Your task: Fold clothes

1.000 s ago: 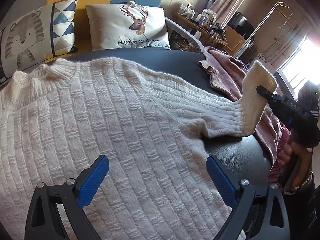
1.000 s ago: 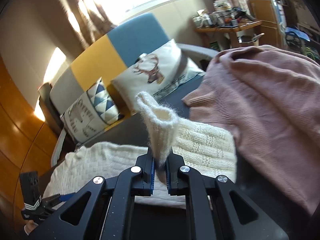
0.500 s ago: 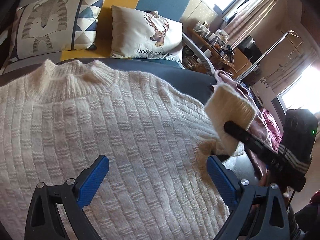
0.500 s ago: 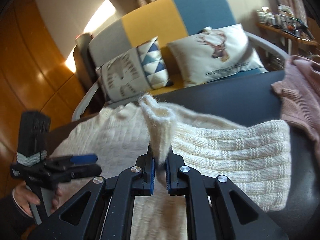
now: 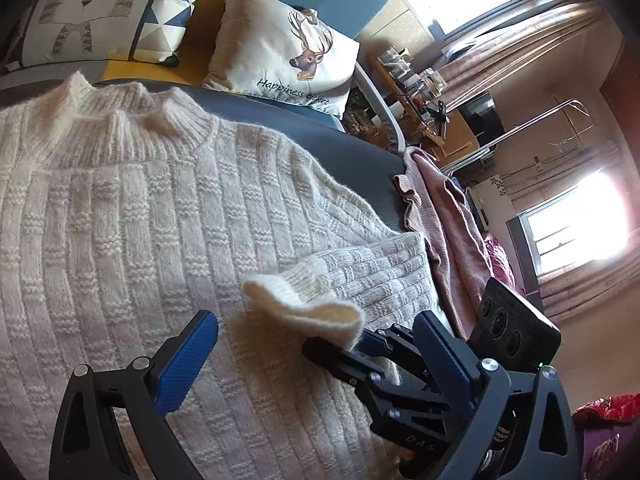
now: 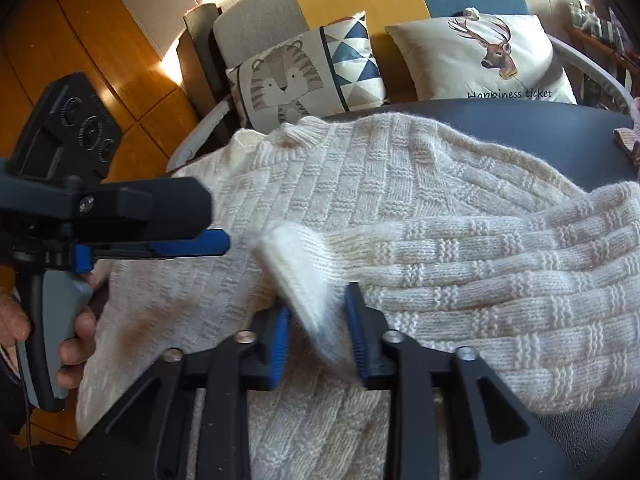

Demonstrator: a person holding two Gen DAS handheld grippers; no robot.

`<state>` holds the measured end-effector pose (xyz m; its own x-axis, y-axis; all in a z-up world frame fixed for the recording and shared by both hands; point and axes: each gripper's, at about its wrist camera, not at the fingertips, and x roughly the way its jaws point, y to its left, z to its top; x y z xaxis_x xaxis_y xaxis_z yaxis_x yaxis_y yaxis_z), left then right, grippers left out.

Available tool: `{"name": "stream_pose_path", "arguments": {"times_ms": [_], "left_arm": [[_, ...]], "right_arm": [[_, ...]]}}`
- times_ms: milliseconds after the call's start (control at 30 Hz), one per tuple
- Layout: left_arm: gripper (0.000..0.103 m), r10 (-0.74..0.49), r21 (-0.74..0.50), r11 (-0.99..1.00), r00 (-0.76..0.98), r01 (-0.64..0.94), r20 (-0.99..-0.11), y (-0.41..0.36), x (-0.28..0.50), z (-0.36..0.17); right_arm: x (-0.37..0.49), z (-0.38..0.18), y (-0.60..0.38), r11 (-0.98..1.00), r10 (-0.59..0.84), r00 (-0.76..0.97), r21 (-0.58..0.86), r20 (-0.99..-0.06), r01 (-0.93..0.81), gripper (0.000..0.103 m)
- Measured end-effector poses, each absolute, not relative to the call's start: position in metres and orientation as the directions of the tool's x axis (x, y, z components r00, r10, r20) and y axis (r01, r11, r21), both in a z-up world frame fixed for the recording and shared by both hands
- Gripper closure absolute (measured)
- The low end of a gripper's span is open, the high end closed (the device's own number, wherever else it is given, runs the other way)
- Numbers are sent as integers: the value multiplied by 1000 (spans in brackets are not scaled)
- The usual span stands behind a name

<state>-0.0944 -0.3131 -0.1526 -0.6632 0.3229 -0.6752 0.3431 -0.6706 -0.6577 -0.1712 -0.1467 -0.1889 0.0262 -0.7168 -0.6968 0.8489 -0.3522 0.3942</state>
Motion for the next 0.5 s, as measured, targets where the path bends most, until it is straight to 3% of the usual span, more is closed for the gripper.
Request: {"name": "stream_pose_path", "arguments": {"times_ms": [67, 500], "left_arm": [[3, 349, -678, -647, -655, 349, -670, -312, -99, -156], [4, 459, -750, -497, -602, 436, -654, -302, -111, -181]], "right_arm": [[-169, -186, -142, -349, -722, 20, 390, -691, 852, 51], [-163, -182, -95, -384, -749, -4, 429, -662, 817, 51]]}}
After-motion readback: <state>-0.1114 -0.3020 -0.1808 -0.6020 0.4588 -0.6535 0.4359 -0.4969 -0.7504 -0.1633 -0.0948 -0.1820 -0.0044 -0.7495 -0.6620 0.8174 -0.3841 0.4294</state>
